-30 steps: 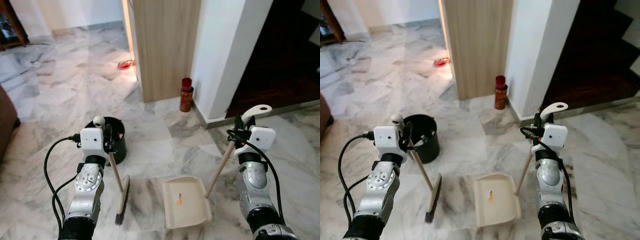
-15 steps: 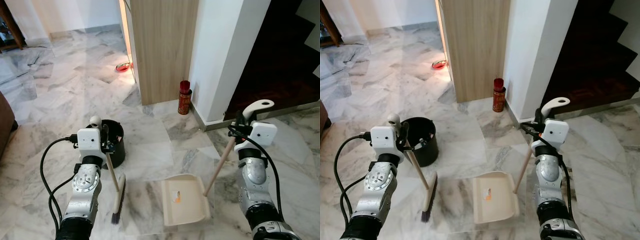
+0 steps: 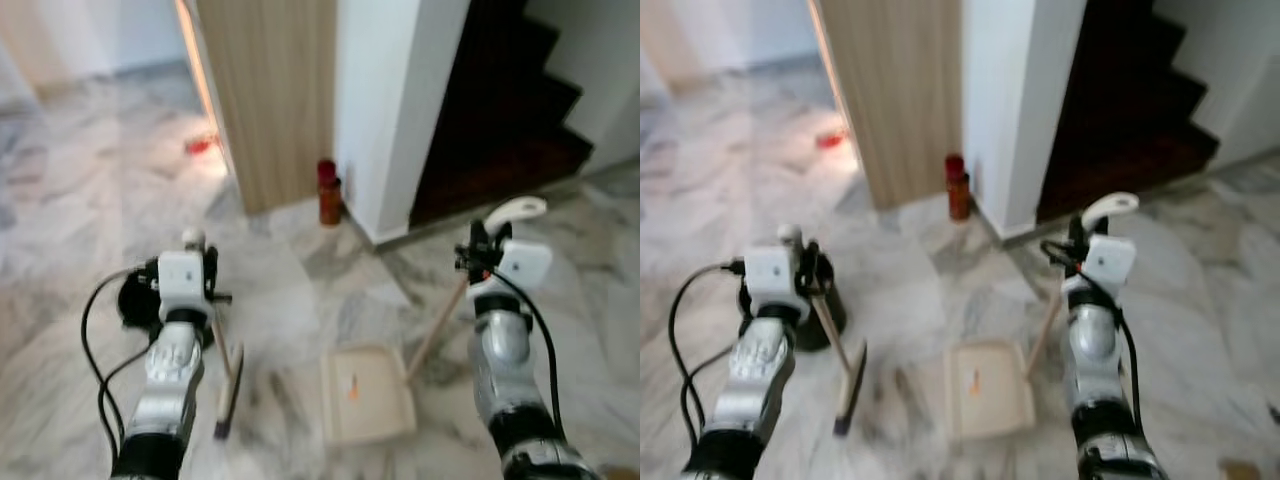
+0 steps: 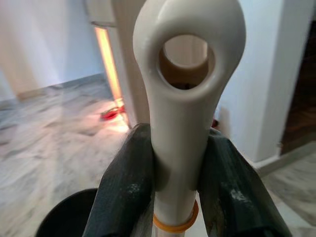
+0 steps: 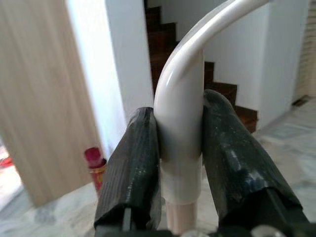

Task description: Sweep floor

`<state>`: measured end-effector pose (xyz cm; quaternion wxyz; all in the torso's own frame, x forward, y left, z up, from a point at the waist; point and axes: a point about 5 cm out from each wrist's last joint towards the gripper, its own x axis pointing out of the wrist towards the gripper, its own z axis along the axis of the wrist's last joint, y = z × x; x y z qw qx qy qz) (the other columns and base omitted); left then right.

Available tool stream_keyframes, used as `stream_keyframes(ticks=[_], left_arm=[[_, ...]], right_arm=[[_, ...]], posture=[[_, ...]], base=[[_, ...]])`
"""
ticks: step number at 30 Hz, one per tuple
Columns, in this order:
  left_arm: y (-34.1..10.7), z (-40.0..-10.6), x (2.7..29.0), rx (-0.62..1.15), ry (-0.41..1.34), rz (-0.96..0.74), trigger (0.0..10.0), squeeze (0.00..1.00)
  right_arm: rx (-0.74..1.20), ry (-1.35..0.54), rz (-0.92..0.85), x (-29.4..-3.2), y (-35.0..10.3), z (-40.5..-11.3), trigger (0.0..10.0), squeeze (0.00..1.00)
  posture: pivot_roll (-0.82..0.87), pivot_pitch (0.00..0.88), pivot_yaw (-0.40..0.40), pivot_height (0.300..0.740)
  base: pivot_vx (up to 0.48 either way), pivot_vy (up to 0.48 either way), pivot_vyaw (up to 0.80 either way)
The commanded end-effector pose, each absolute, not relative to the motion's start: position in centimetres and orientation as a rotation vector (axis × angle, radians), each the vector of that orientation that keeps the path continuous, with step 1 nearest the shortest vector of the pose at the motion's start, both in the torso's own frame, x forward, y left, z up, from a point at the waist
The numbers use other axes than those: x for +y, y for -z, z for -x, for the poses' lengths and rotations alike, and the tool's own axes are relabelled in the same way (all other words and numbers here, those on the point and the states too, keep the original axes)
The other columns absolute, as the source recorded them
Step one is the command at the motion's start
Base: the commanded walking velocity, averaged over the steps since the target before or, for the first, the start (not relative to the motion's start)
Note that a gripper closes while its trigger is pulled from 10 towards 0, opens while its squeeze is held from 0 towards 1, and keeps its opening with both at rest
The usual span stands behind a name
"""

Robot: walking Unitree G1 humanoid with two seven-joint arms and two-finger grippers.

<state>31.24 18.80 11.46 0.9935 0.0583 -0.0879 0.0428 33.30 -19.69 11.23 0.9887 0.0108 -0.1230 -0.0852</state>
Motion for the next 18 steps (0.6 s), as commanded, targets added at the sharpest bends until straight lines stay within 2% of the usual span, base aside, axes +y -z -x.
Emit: stream_keyframes(ticks=[1,7,11,16,18], left_arm=[[-12.67,-31.62,18.8,-0.222,-0.089,-0.118,10.0,0.0],[-12.69,-31.81,18.56,-0.219,-0.086,-0.127,10.0,0.0],[-12.62,-31.82,18.35,-0.219,-0.083,-0.121,10.0,0.0],[-12.55,-31.84,18.26,-0.217,-0.087,-0.118,10.0,0.0],[-12.54,-31.88,18.18,-0.217,-0.092,-0.124,10.0,0.0]], right_arm=[[-0.298,0.17,-0.022,-19.6,-12.41,-33.67,10.0,0.0],[-0.303,0.172,-0.016,-19.82,-12.49,-33.54,10.0,0.0],[-0.301,0.175,-0.011,-19.99,-12.47,-33.5,10.0,0.0],[-0.296,0.174,-0.009,-19.97,-12.38,-33.5,10.0,0.0],[-0.297,0.17,-0.005,-20.0,-12.5,-33.57,10.0,0.0]], posture=[[0.04,0.048,0.059,0.74],[0.03,0.05,0.06,0.74],[0.03,0.052,0.056,0.74],[0.02,0.052,0.049,0.74],[0.02,0.052,0.046,0.74]], base=[[0.0,0.0,-0.8],[0.0,0.0,-0.8],[0.0,-0.296,-0.8],[0.0,0.0,-0.8],[0.0,-0.33,-0.8]])
